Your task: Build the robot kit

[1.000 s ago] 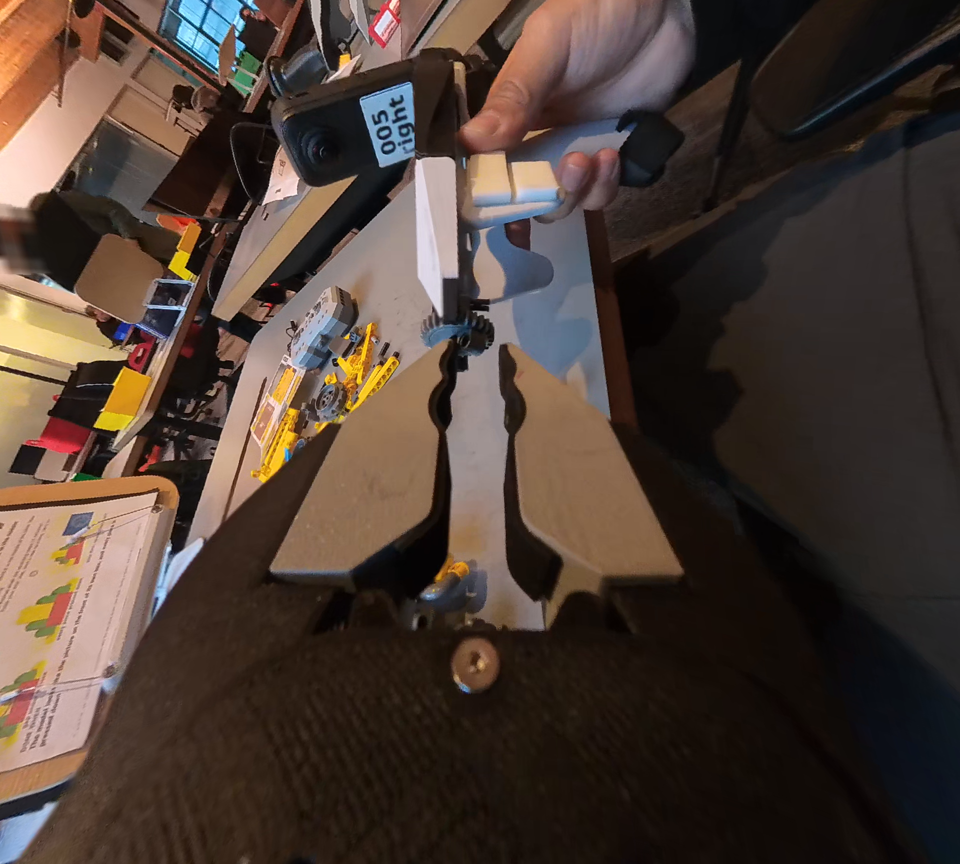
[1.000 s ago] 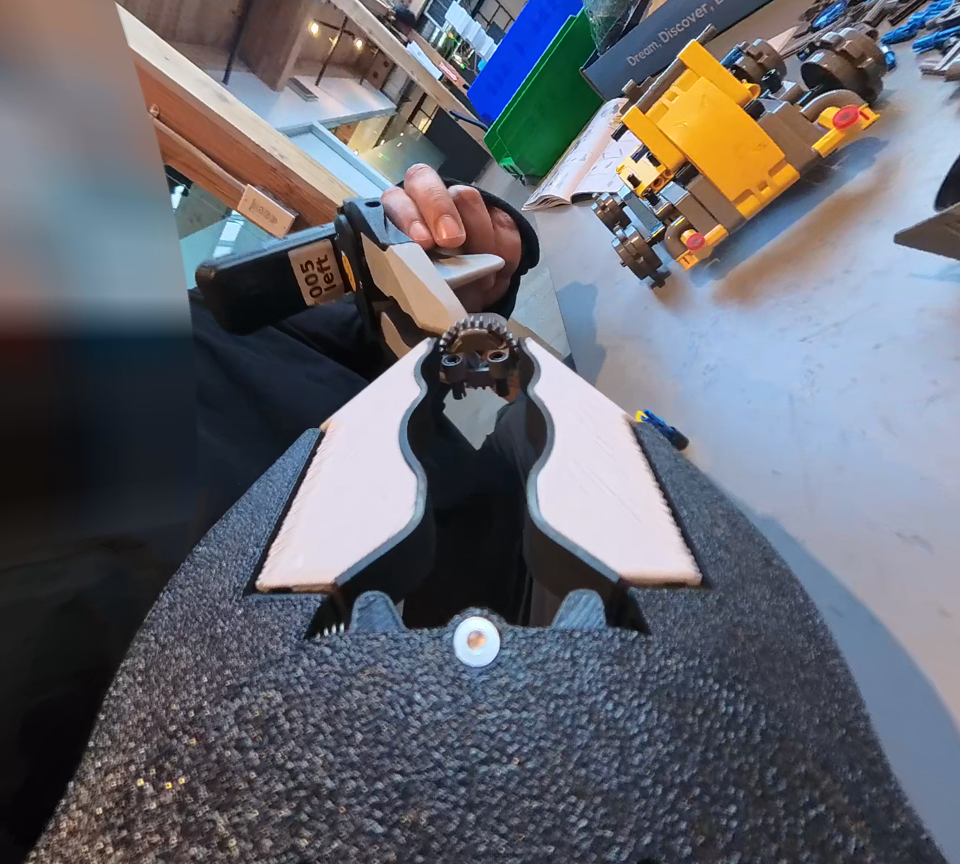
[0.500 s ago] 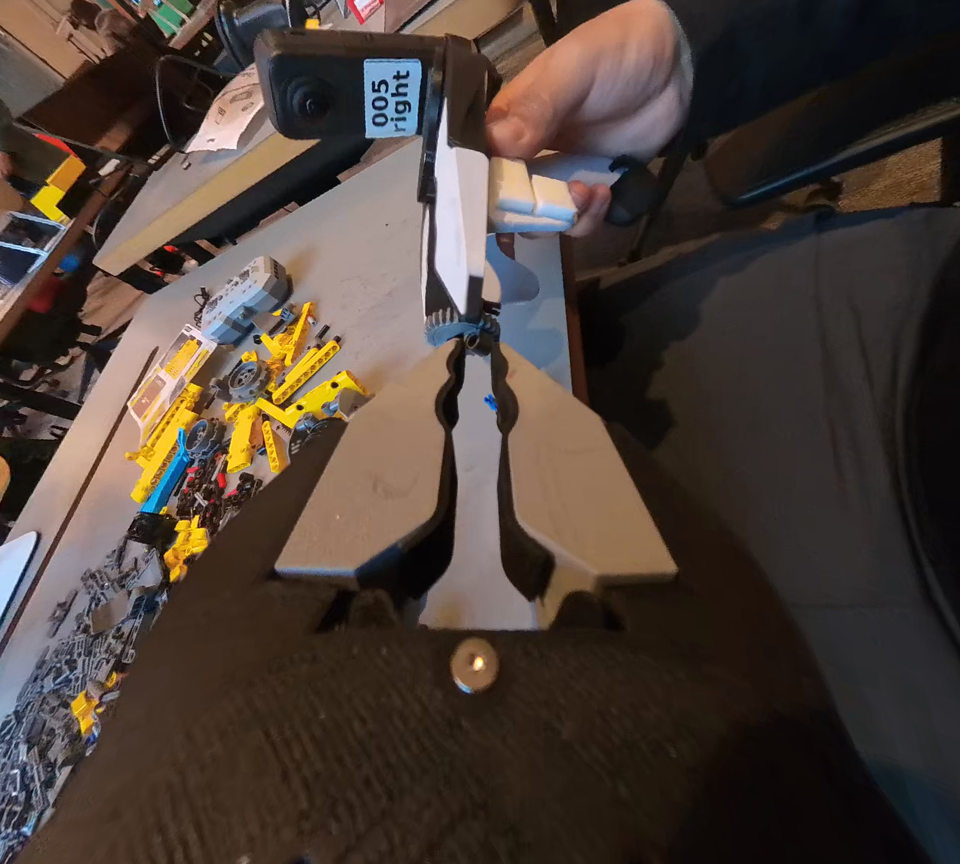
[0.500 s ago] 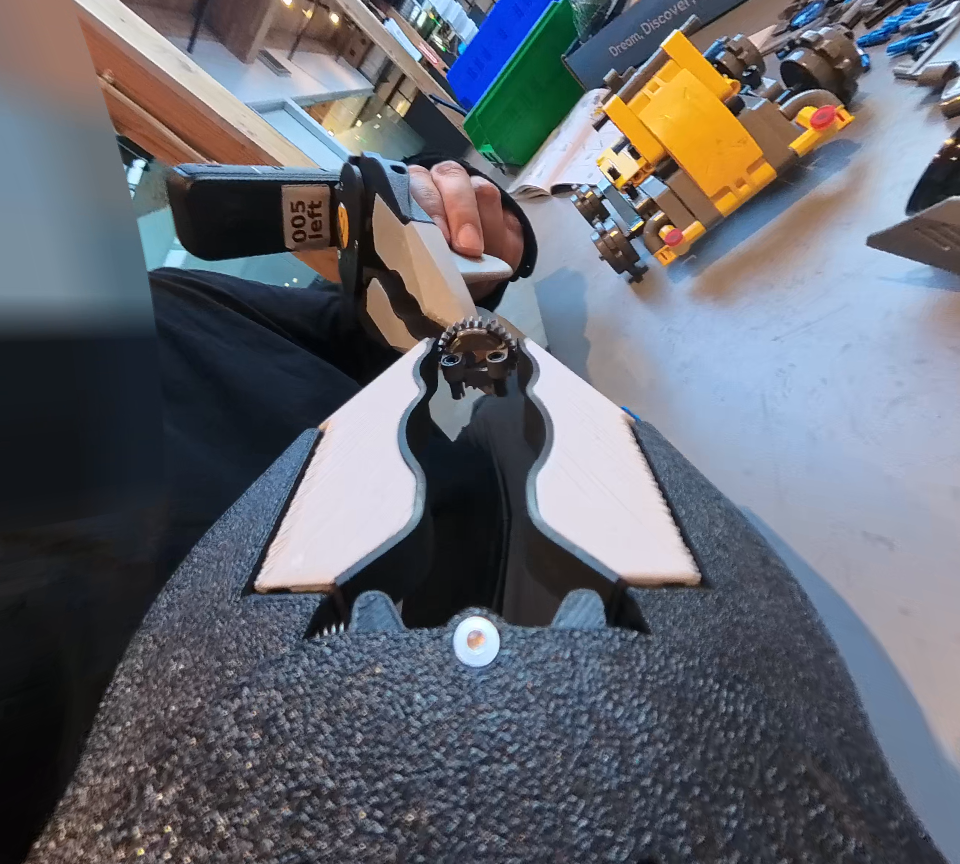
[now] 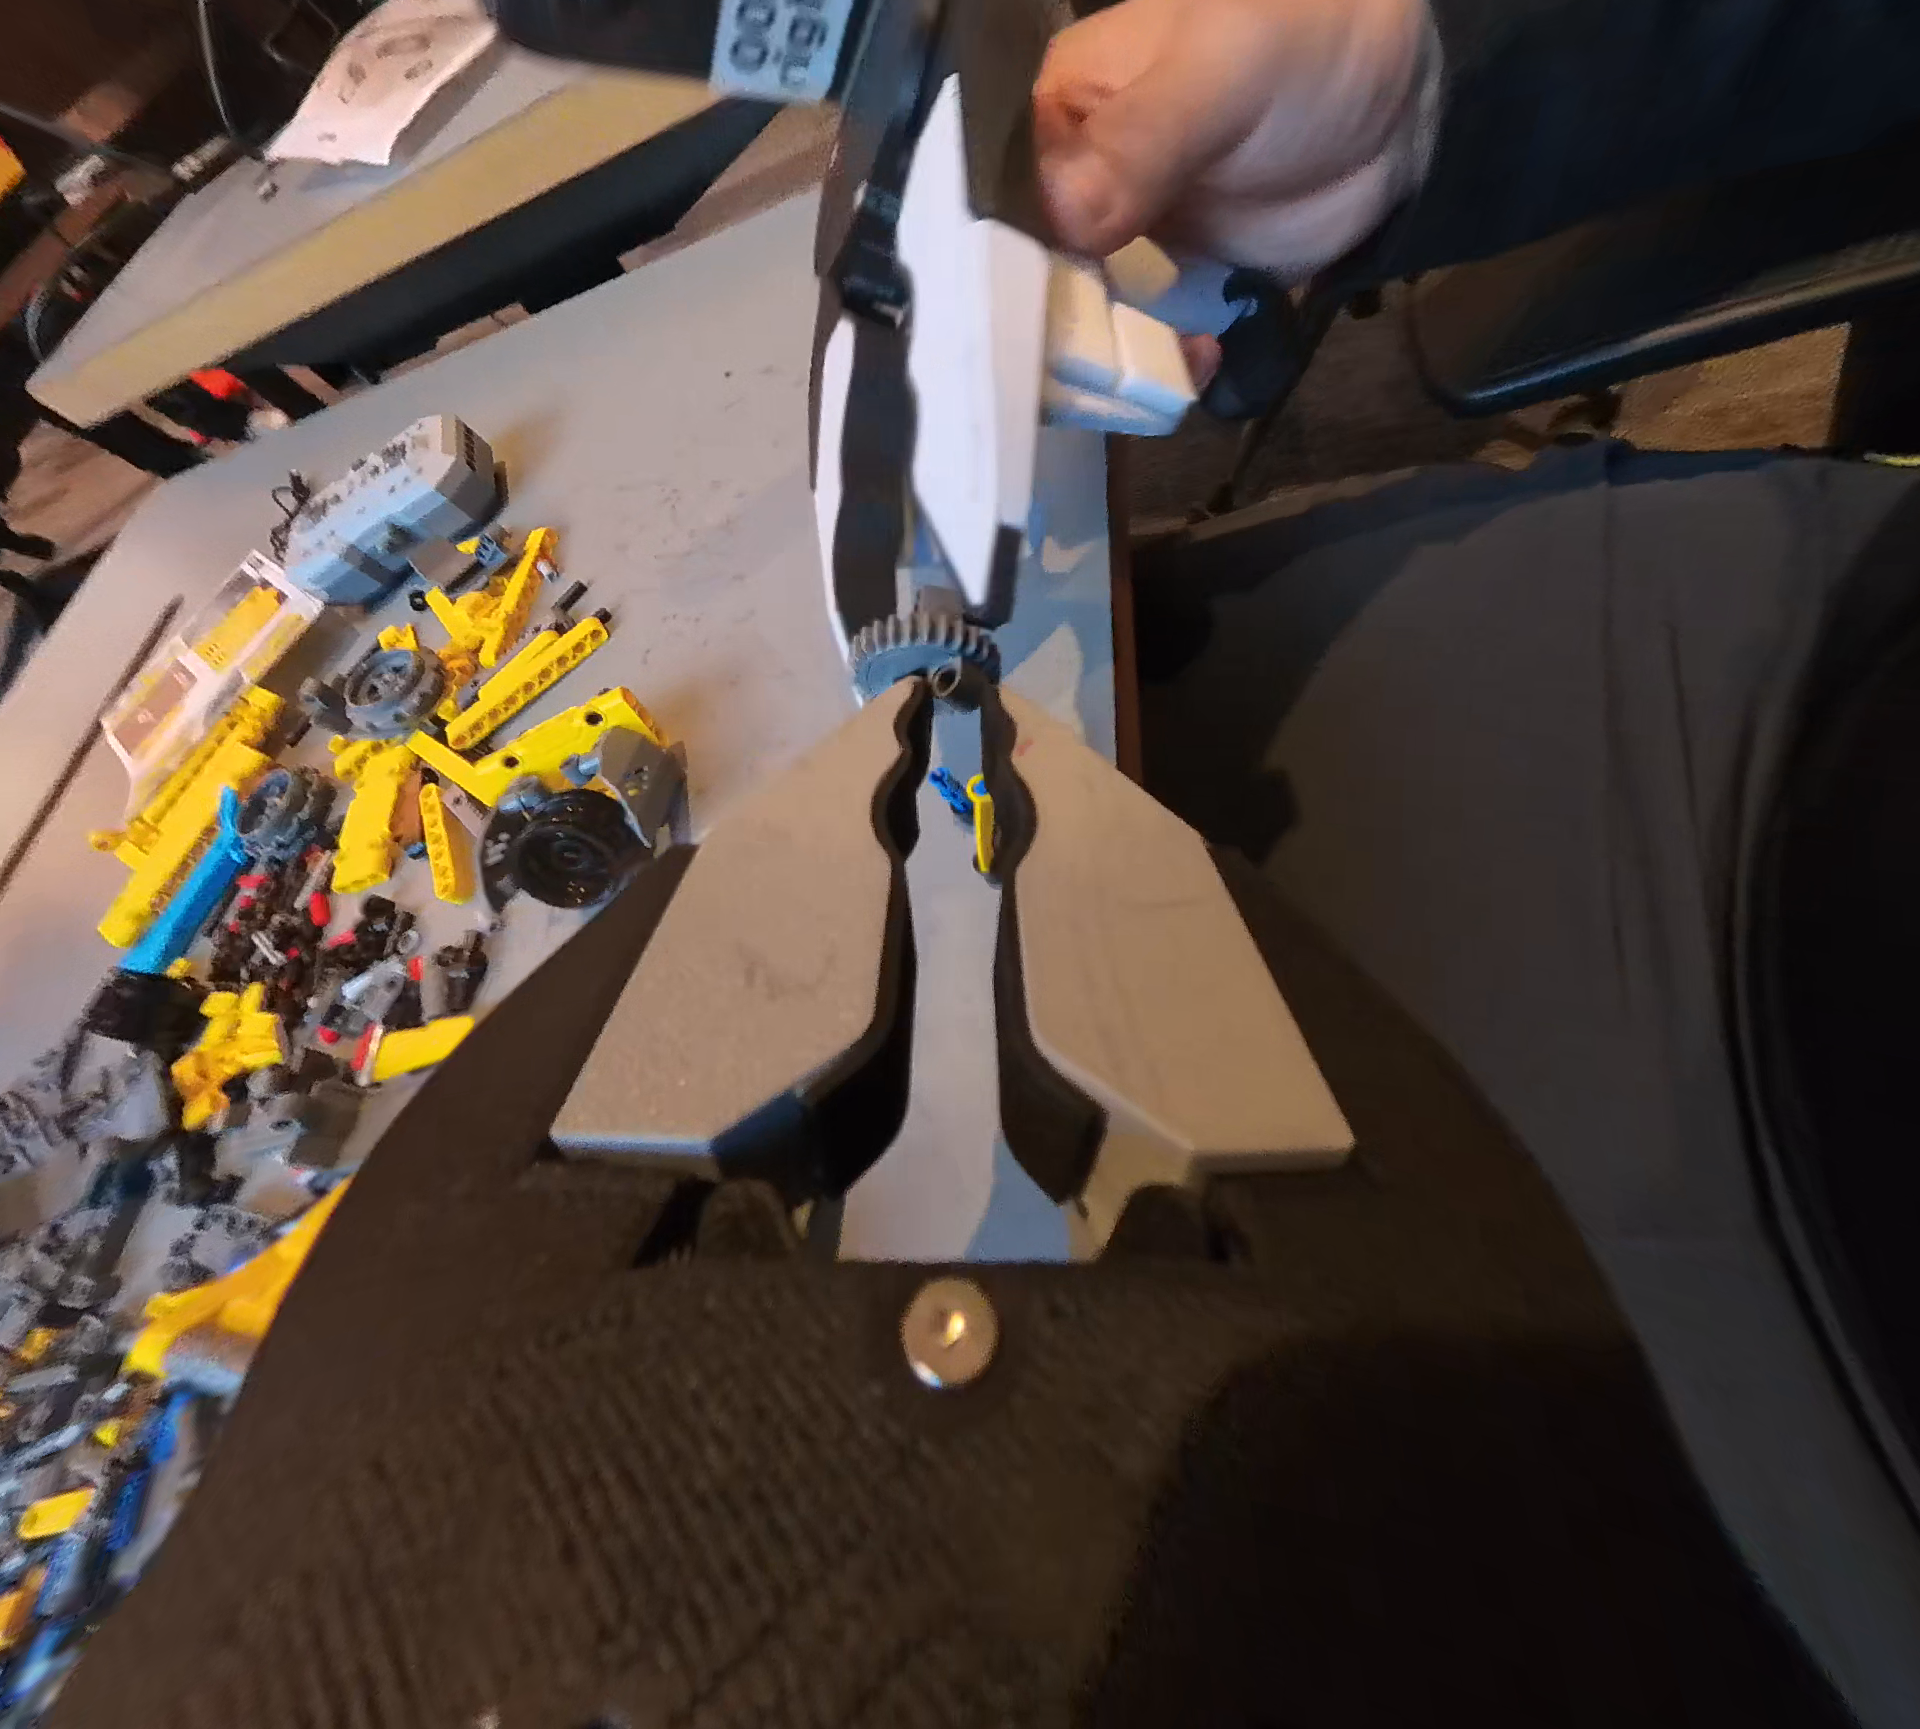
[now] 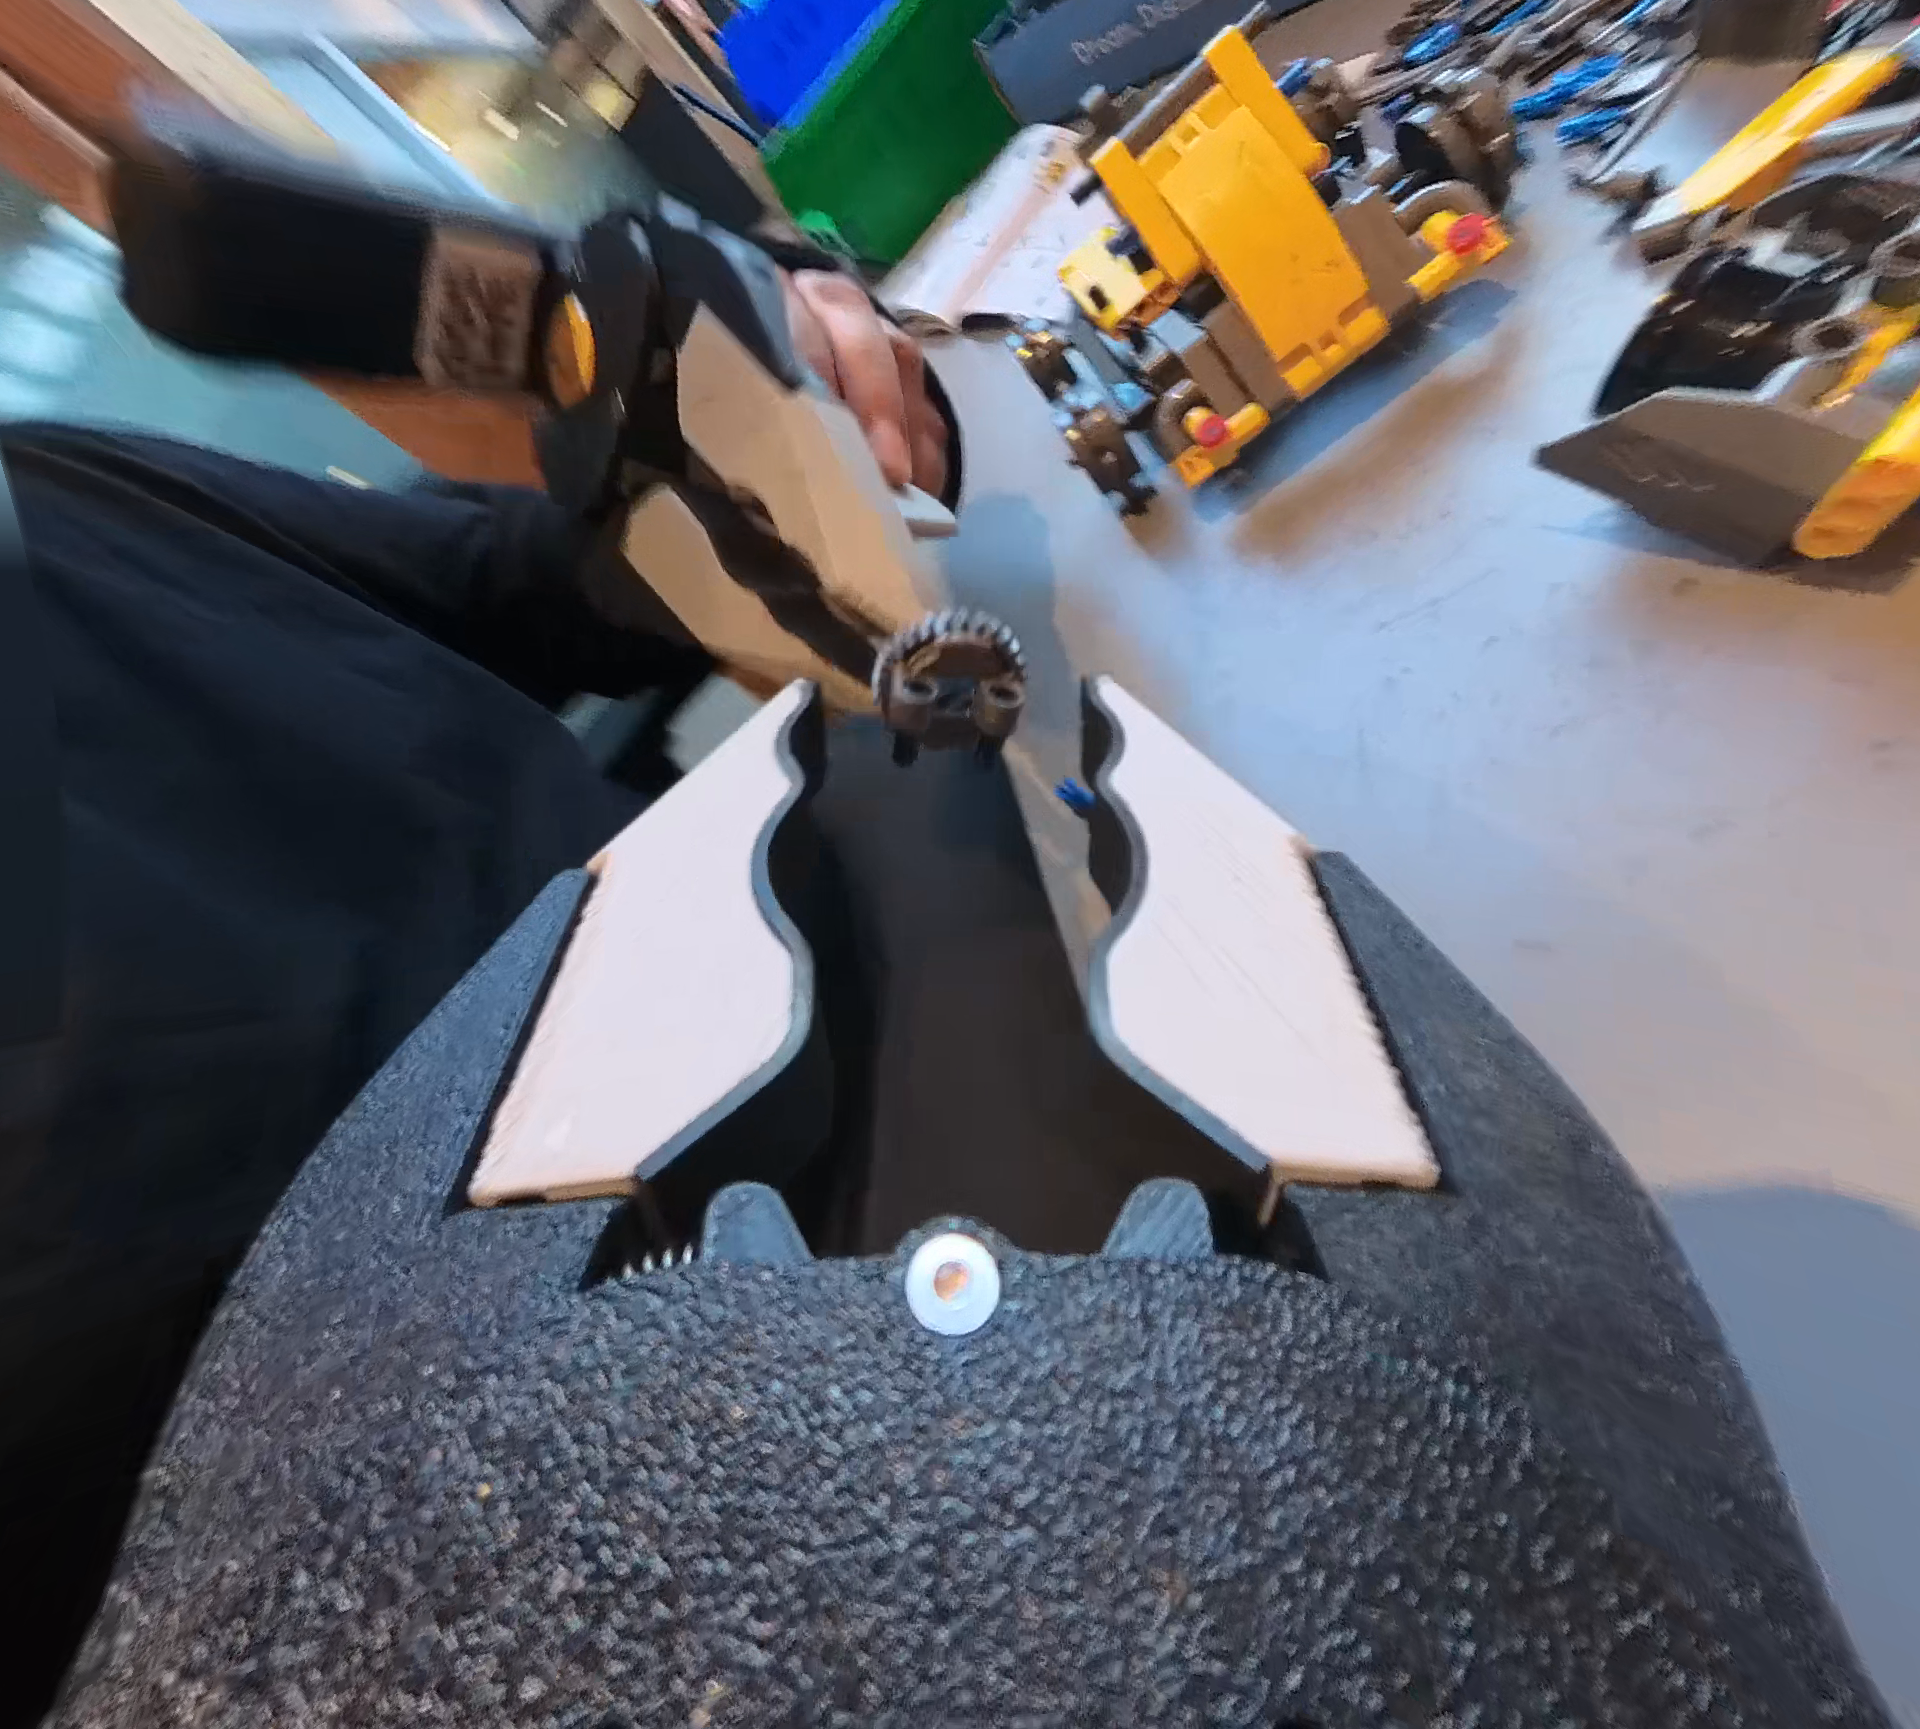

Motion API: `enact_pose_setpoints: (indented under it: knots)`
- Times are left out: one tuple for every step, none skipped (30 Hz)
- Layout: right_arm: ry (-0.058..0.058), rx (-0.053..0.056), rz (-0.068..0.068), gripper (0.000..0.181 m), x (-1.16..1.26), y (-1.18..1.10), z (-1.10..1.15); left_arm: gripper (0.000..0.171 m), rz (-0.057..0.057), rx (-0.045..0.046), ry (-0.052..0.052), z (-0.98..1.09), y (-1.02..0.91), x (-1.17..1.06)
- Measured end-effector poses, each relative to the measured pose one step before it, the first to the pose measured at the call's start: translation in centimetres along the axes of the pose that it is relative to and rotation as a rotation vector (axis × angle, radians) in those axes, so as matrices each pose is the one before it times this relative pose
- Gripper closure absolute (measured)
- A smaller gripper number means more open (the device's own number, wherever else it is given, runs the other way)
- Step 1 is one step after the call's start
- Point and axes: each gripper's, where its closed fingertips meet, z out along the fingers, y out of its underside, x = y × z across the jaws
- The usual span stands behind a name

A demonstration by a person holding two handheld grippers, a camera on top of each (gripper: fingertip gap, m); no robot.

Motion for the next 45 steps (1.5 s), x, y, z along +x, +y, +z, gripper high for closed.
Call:
enact_pose_setpoints:
  knots:
    - [0.0371,-0.0123,-0.0459,0.13,0.134,0.231,-0.176,0.164,-0.0397,-0.00477,0.0085,0.087,0.138,-0.11]
    - [0.0345,-0.0146,-0.0522,0.127,-0.008,0.252,-0.206,0.164,-0.0473,-0.00055,0.0118,0.077,0.077,-0.113]
    - [0.0351,-0.0153,-0.0557,0.124,-0.074,0.231,-0.227,0.164,-0.0532,-0.00008,0.0144,0.081,0.043,-0.103]
    - [0.0451,-0.0147,-0.0648,0.121,-0.015,0.161,-0.257,0.164,-0.0577,-0.00226,0.0155,0.091,0.025,-0.094]
    - [0.0619,-0.0152,-0.0767,0.12,0.144,0.08,-0.292,0.164,-0.0576,0.00211,0.0201,0.08,-0.078,-0.017]
    - [0.0728,-0.0168,-0.0839,0.119,0.232,0.0,-0.311,0.164,-0.0566,0.00996,0.0251,0.042,-0.229,0.082]
    - [0.0689,-0.018,-0.0862,0.117,0.162,-0.089,-0.317,0.164,-0.0553,0.00934,0.0229,0.024,-0.247,0.063]
    - [0.055,-0.0205,-0.0815,0.116,-0.027,-0.146,-0.304,0.164,-0.0555,0.00919,0.0252,0.009,-0.281,0.104]
    - [0.0452,-0.0247,-0.078,0.119,-0.139,-0.143,-0.271,0.164,-0.0585,0.01356,0.0308,-0.016,-0.331,0.197]
    - [0.0467,-0.0264,-0.0831,0.12,-0.079,-0.15,-0.269,0.164,-0.0644,0.01222,0.0298,-0.022,-0.286,0.149]
    - [0.051,-0.0273,-0.0902,0.122,-0.012,-0.136,-0.26,0.164,-0.066,0.00858,0.0308,-0.028,-0.192,0.121]
    - [0.0505,-0.0326,-0.0905,0.125,0.059,-0.025,-0.252,0.164,-0.0664,0.0083,0.0429,-0.029,-0.149,0.254]
    - [0.0477,-0.0373,-0.0866,0.128,0.122,0.079,-0.202,0.164,-0.066,0.00748,0.0511,-0.038,-0.137,0.327]
    - [0.0447,-0.033,-0.0812,0.132,0.128,0.028,-0.164,0.164,-0.0633,0.00715,0.0496,-0.05,-0.113,0.297]
    - [0.034,-0.0184,-0.0723,0.134,0.005,-0.129,-0.141,0.164,-0.0609,0.00887,0.047,-0.077,-0.137,0.251]
    - [0.0159,-0.0053,-0.0606,0.136,-0.209,-0.281,-0.105,0.164,-0.0574,0.00905,0.046,-0.094,-0.153,0.264]
    - [0.0048,-0.0025,-0.0492,0.14,-0.311,-0.308,-0.062,0.164,-0.0526,-0.0007,0.0376,-0.075,-0.043,0.19]
    - [0.0079,-0.0038,-0.0412,0.142,-0.208,-0.244,-0.033,0.164,-0.0428,-0.0039,0.0313,-0.083,0.006,0.164]
    - [0.0139,-0.0041,-0.0335,0.144,-0.033,-0.146,-0.004,0.164,-0.0375,-0.00415,0.0269,-0.035,0.04,0.185]
    - [0.0131,-0.0044,-0.0258,0.143,0.058,-0.062,0.007,0.164,-0.0388,-0.00428,0.0336,0.017,0.087,0.298]
    - [0.0116,-0.003,-0.0207,0.143,0.106,-0.023,0.003,0.164,-0.0372,-0.00411,0.0312,0.072,0.127,0.263]
    - [0.01,0.0014,-0.0159,0.143,0.138,-0.059,-0.026,0.164,-0.0323,-0.00776,0.0272,0.123,0.217,0.188]
    - [0.0035,0.0058,-0.0092,0.139,0.087,-0.138,-0.053,0.164,-0.0319,-0.01048,0.0308,0.149,0.265,0.207]
    - [-0.0044,0.0069,-0.0049,0.139,-0.012,-0.189,-0.073,0.164,-0.0328,-0.00688,0.0256,0.142,0.199,0.101]
    - [-0.0071,0.0077,-0.0055,0.139,-0.063,-0.204,-0.071,0.164,-0.0235,-0.00413,0.0213,0.135,0.166,0.082]
    - [-0.0074,0.0055,-0.0071,0.139,-0.069,-0.152,-0.063,0.164,-0.0091,-0.00973,0.0029,0.11,0.207,-0.1]
    - [-0.0118,0.0001,-0.008,0.139,-0.141,-0.03,-0.025,0.164,0.0056,-0.00908,-0.0079,0.072,0.18,-0.151]
    - [-0.0133,-0.0014,-0.0087,0.139,-0.17,0.02,-0.021,0.164,0.0024,-0.00445,-0.001,0.053,0.085,-0.007]
    - [-0.0147,0.0025,-0.0067,0.14,-0.201,-0.05,-0.034,0.164,-0.0063,-0.00294,0.0093,0.057,0.04,0.114]
    - [-0.0193,0.0089,-0.0012,0.141,-0.253,-0.148,-0.044,0.164,-0.0067,-0.00572,0.0076,0.07,0.07,0.07]
    - [-0.0223,0.0115,0.003,0.144,-0.294,-0.217,-0.053,0.164,-0.0066,-0.00422,0.0045,0.072,0.05,0.012]
    - [-0.0175,0.012,0.0045,0.148,-0.22,-0.226,-0.059,0.164,-0.0064,-0.00208,0.0024,0.067,0.03,-0.038]
    - [-0.007,0.0105,0.0079,0.151,-0.049,-0.181,-0.023,0.164,-0.0072,-0.00544,0.0034,0.08,0.079,-0.035]
    - [-0.0055,0.0058,0.0095,0.152,0.004,-0.029,0.004,0.164,-0.0089,-0.00383,0.0068,0.084,0.061,0.003]
    - [-0.005,0.002,0.0094,0.152,0.006,0.072,0.037,0.164,-0.0092,0.00437,0.004,0.024,-0.059,-0.049]
    - [0.0032,0.0031,0.0069,0.152,0.103,0.071,0.022,0.164,-0.0079,0.0076,0.0053,-0.037,-0.126,-0.035]
    - [0.0053,0.0062,0.0022,0.152,0.067,0.006,0.008,0.164,-0.0123,0.00294,0.0107,-0.046,-0.071,0.037]
    - [0.0036,0.0042,-0.0014,0.152,0.034,-0.005,-0.016,0.165,-0.0134,-0.00395,0.0141,-0.002,0.042,0.077]
    - [-0.0002,-0.0003,-0.0055,0.151,-0.034,0.009,-0.005,0.165,-0.0134,-0.00329,0.0177,0.028,0.069,0.124]
    - [-0.0032,-0.004,-0.0094,0.151,-0.082,0.06,0.002,0.165,-0.0116,0.00009,0.0126,0.038,0.061,0.068]
    - [-0.0012,-0.0081,-0.0103,0.15,-0.036,0.131,0.029,0.164,-0.007,-0.00077,0.0054,0.031,0.072,-0.011]
    - [0.0023,-0.0096,-0.0073,0.15,0.028,0.152,0.067,0.164,-0.0034,0.001,0.0011,0.005,0.017,-0.068]
    - [0.001,-0.0072,-0.0049,0.151,0.021,0.113,0.089,0.164,-0.0056,0.00429,0.0055,-0.046,-0.062,0.005]
    - [0.0026,-0.0041,-0.0043,0.151,0.045,0.049,0.079,0.164,-0.0059,0.00592,0.006,-0.059,-0.106,0.005]
    - [0.0028,-0.0024,-0.0029,0.151,0.054,-0.001,0.04,0.165,-0.0025,0.00323,0.0019,-0.046,-0.061,-0.028]
